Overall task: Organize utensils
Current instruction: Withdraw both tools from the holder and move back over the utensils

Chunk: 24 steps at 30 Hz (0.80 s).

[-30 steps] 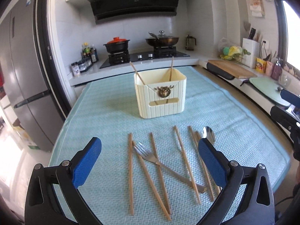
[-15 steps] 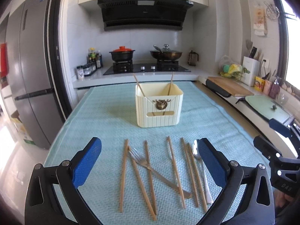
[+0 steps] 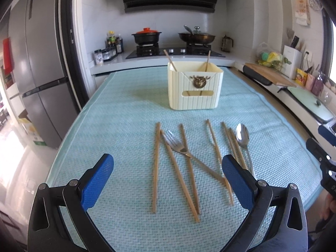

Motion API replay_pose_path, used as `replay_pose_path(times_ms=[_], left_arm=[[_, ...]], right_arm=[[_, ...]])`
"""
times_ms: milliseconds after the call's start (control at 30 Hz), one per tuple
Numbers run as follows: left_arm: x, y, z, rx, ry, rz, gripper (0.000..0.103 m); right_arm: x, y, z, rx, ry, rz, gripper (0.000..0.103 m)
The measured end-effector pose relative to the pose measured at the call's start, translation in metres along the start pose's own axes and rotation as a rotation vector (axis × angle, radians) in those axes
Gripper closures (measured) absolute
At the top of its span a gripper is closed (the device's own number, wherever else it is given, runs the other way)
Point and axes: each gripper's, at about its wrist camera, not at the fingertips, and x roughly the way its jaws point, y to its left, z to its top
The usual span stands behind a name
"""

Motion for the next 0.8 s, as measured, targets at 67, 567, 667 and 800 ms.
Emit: replay_pose_path(times_ms=[67,567,667,800], left_arm=[[0.004,0.004,-0.003,0.0,0.011,0.02,0.0],[0.027,0.027,-0.011,-0.054,0.062,0.071,0.0],[0.033,0.04,-0.012,-0.089,0.075,0.082,0.0],[0.043,0.054,-0.016,-0.119,0.109,0.098,0.0]], right_arm=[[0.002,0.002,-0.005,0.001,0.017,0.002,0.027],[0.014,0.003,-0.015,0.01,0.081,0.012,0.027],[0.016,0.003,-0.016,0.008,0.092,0.023,0.027],[0.019,0.007,-0.017,0.005,0.106,0.054,0.027]])
